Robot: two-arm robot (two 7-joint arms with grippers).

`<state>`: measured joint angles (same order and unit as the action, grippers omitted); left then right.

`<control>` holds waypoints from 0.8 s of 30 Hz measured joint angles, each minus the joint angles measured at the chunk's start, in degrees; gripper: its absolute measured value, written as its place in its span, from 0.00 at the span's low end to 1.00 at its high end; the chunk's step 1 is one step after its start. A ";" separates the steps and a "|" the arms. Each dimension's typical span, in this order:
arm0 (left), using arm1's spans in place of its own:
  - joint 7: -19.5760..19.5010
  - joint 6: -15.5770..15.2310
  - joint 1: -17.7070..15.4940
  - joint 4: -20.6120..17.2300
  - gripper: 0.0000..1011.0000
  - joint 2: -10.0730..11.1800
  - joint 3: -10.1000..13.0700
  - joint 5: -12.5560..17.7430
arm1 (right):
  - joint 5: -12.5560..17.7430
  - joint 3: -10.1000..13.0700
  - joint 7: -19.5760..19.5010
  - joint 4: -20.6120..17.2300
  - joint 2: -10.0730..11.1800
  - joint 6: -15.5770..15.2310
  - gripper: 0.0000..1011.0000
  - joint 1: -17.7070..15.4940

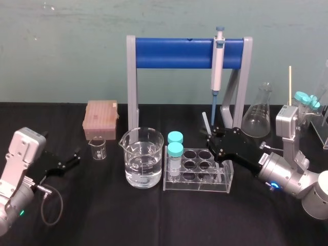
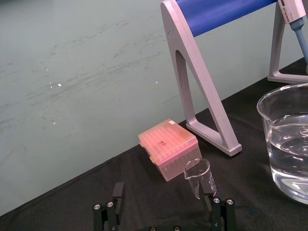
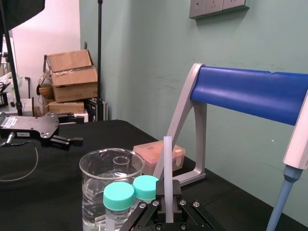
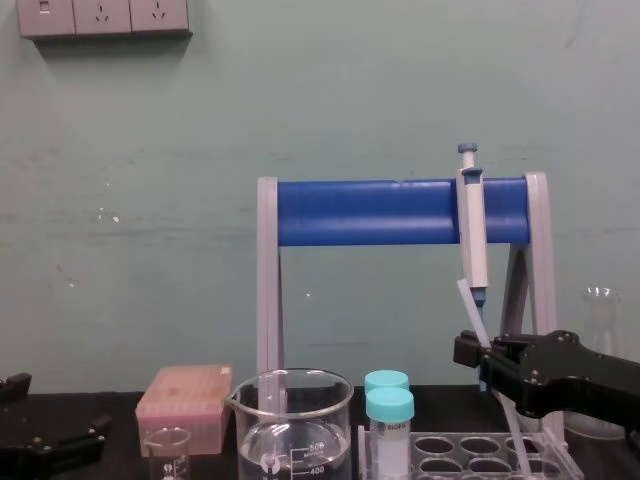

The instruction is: Pick up the stirring rod with one hand, then place it down.

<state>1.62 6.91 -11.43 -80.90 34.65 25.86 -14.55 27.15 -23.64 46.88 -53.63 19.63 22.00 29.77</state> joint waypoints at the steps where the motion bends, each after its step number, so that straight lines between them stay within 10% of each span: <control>1: 0.00 0.00 0.00 0.00 0.99 0.00 0.00 0.00 | 0.00 0.00 0.00 0.00 0.00 0.00 0.07 0.00; 24: 0.00 0.00 0.00 0.00 0.99 0.00 0.00 0.00 | 0.03 0.03 -0.01 -0.08 0.01 0.09 0.70 -0.04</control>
<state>1.62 6.91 -11.43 -80.90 34.65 25.86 -14.55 27.18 -23.60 46.87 -53.70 19.64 22.09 29.73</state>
